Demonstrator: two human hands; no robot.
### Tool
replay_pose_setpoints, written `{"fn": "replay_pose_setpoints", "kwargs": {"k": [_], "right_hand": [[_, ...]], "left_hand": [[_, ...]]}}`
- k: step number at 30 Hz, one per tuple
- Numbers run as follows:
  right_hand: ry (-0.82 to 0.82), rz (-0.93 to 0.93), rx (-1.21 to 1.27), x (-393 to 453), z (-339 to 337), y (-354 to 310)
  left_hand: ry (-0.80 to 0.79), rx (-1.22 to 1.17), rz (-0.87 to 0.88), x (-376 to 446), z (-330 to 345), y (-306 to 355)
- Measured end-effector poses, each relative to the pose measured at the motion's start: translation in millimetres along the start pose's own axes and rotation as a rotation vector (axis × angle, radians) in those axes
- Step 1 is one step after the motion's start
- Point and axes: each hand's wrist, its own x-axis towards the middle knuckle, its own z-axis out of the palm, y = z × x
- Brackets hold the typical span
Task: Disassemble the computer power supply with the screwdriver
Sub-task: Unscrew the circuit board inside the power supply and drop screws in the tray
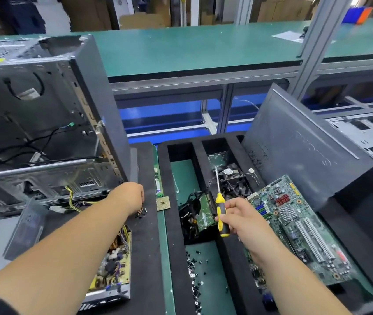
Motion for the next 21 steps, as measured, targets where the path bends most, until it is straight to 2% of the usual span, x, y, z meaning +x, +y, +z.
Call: {"fn": "replay_pose_setpoints", "kwargs": {"k": [6, 9, 14, 17, 21], "right_hand": [[0.013, -0.007, -0.095, 5.3, -1.0, 1.5], [0.081, -0.013, -0.25, 5.2, -3.3, 3.2], [0.089, -0.006, -0.481, 1.0, -9.1, 10.5], [0.105, 0.019, -0.617, -4.1, -11.2, 15.9], [0.098, 0.081, -0.811, -8.8, -12.3, 26.2]], "left_hand": [[0.009, -0.075, -0.038, 0.1, 5.3, -4.0], [0.028, -0.111, -0.025, -4.2, 3.4, -6.3], [0.09, -0.258, -0.005, -15.6, 0.7, -9.6], [0.166, -0.396, 0.043, -29.4, 0.0, -7.4], [0.216, -0.455, 0.145, -54.2, 0.1, 3.8]]}}
